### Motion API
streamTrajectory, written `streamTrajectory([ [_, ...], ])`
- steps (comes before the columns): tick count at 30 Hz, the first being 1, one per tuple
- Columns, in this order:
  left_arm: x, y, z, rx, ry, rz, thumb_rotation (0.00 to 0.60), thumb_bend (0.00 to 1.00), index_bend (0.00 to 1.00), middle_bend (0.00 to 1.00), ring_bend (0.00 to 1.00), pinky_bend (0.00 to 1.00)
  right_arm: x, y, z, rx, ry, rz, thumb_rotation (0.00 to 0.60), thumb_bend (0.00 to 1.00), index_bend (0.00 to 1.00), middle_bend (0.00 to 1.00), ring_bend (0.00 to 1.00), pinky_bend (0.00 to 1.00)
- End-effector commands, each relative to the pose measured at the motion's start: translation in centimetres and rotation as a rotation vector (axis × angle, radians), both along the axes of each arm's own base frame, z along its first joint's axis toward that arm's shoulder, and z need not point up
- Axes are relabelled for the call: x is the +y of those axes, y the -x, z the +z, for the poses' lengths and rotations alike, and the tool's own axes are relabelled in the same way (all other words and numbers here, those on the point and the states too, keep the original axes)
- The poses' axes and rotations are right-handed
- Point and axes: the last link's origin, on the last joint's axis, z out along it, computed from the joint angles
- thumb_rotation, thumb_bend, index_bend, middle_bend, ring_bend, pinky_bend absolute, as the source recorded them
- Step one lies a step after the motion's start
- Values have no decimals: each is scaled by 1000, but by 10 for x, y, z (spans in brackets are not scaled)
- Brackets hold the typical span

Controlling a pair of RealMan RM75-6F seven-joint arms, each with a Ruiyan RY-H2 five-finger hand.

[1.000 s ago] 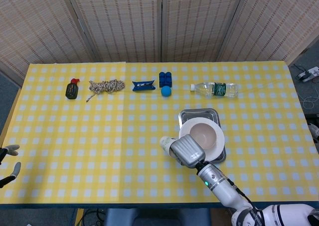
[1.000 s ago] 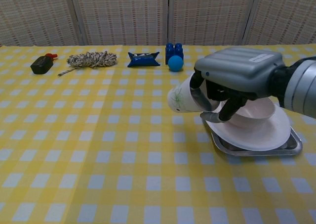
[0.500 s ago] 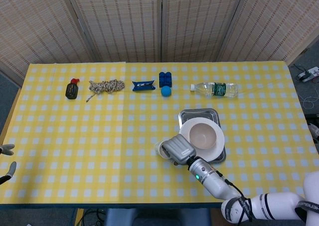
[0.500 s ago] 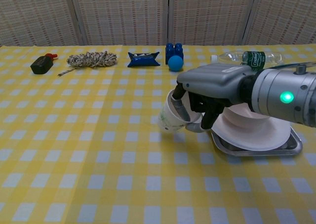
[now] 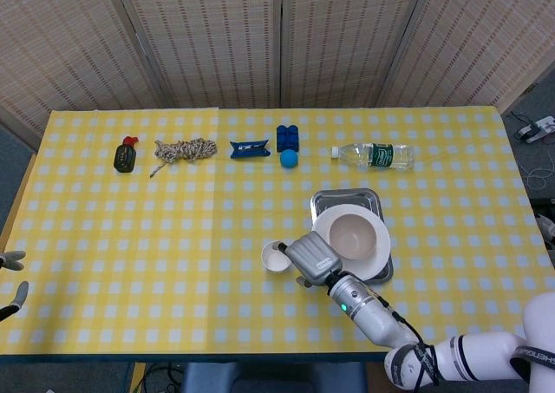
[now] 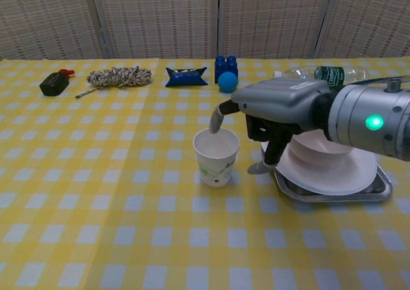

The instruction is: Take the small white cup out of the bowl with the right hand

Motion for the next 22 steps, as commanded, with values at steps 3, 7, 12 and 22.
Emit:
streamTrajectory([
  [3,1,2,-1,2,8,6,600,397,383,445,323,507,19,19,49,56,156,16,600,120,202,766,908,1000],
  [7,1,1,-4,27,12,3,600,397,383,445,324,507,31,56,86,118,355,2,600,119,324,644,766,996],
  [12,1,-6,-10,41,10,-33,600,397,384,445,325,507,50,107,118,124,493,-94,600,119,395,572,660,897],
  [22,2,-10,-29,85,41,-74,600,397,390,455,329,507,96,186,153,18,601,-265,600,127,398,532,600,748],
])
